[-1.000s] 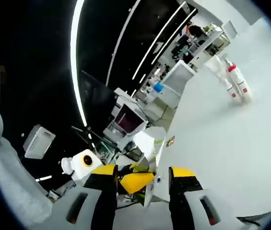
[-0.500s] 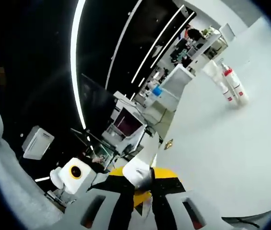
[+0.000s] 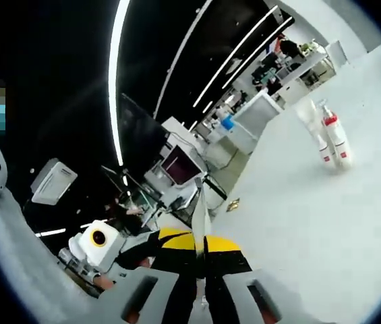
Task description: Arrange the skincare products in the storage area until every visible bottle or jar stands upright without overlapping.
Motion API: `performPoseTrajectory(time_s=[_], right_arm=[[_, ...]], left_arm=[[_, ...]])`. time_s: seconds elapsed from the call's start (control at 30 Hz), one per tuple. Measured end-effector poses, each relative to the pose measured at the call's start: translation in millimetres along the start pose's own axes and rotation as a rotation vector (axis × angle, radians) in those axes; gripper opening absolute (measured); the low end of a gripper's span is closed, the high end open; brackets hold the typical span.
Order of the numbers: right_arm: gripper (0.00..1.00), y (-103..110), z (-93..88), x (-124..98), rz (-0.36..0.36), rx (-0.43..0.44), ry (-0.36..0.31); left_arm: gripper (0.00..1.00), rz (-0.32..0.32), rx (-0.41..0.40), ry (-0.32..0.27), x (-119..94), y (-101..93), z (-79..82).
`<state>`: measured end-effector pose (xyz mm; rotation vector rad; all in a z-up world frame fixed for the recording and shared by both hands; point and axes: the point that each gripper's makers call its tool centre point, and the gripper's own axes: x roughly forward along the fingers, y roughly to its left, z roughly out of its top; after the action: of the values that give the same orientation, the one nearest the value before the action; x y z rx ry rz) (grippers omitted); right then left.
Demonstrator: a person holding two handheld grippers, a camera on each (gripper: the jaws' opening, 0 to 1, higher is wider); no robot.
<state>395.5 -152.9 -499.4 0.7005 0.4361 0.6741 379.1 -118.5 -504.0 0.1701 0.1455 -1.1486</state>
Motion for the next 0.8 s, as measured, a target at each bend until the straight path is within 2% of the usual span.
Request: performPoseTrajectory(time_s=[0.1,0.17,0.27,0.4,0.5,0.57,0.67,0.7,0.73,0.77,0.8], right_arm=[[0.0,1,3.6,-2,0.028,0.0,0.007],[0.0,2,5.1,-3,0.045,0.002,0.014],[0.0,8,8.0,-6,0.087,0.008,0.023],[0.0,20,9.9,-11,0.174,0.031,0.036],[0.0,34,7.1,-13,0.259,0.014,0.06],[0.0,49,5.6,-17,0.355,0.031,0.077],[0.0,59,3.5,-19,0.414,0.038,0.106],[0.0,59,2.5,-19,0.417,0.032,0.116],[0.0,60,2.9,-20,0.422,0.029,0.117],[0.0,60,3.8,-20,0.424,0.03,0.115],[0.0,59,4.1,-19,0.423,0.028,0.119]], left_arm=[[0.36,0.014,-0.005,0.008,0,3.3,-1.6],[0.37,0.035,-0.035,-0.012,-2,9.4,1.7],[0.39,0.048,-0.128,-0.034,-4,15.5,2.9],[0.44,0.018,-0.233,-0.077,-3,16.2,9.1],[0.46,-0.075,-0.367,-0.12,-2,7.6,16.8],[0.45,-0.161,-0.465,-0.139,-3,0.2,20.9],[0.41,-0.234,-0.539,-0.154,-6,-5.3,24.2],[0.38,-0.245,-0.571,-0.17,-7,-5.1,27.3],[0.34,-0.284,-0.597,-0.185,-9,-8.5,30.9],[0.3,-0.306,-0.6,-0.193,-10,-11.0,32.9],[0.2,-0.31,-0.6,-0.196,-10,-11.6,33.5]])
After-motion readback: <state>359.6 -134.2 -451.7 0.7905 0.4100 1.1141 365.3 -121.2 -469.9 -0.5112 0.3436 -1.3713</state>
